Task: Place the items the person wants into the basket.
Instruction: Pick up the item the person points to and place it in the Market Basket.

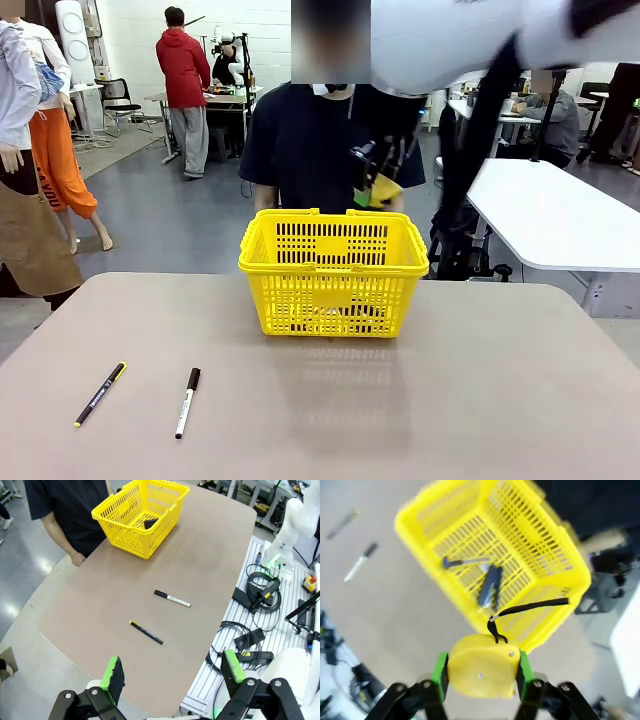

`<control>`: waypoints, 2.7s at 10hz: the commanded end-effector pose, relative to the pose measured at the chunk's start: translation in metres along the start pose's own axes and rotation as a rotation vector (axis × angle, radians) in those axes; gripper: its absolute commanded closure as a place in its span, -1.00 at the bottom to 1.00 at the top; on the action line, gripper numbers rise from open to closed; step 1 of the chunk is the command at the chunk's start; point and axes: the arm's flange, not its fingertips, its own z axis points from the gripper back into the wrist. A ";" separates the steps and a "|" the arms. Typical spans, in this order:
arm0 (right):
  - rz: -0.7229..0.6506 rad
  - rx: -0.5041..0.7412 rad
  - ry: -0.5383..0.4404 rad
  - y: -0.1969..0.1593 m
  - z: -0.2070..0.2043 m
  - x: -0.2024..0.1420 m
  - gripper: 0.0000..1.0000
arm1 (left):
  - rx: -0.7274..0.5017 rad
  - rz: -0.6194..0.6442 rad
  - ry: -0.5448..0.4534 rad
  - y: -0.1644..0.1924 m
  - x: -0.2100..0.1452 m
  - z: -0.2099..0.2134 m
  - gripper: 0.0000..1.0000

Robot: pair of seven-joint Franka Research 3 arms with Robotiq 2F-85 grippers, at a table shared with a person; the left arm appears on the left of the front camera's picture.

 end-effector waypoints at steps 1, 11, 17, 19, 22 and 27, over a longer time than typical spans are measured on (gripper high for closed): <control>-0.034 -0.032 0.024 -0.030 -0.023 0.054 0.87 | -0.008 -0.022 -0.017 0.000 -0.001 0.001 -1.00; -0.087 0.151 0.181 -0.061 -0.141 0.051 0.87 | -0.008 -0.022 -0.017 0.000 -0.001 0.001 -1.00; 0.033 0.186 0.236 -0.036 -0.203 0.036 -0.30 | -0.008 -0.022 -0.017 0.000 -0.001 0.001 -1.00; 0.036 0.187 0.241 -0.037 -0.205 0.036 -0.30 | -0.008 -0.022 -0.017 0.000 -0.001 0.001 -1.00; 0.041 0.201 0.265 -0.042 -0.223 0.037 -0.30 | -0.008 -0.022 -0.017 0.000 -0.001 0.001 -1.00; 0.082 0.197 0.265 -0.039 -0.224 0.037 -1.00 | -0.008 -0.022 -0.017 0.000 -0.001 0.001 -1.00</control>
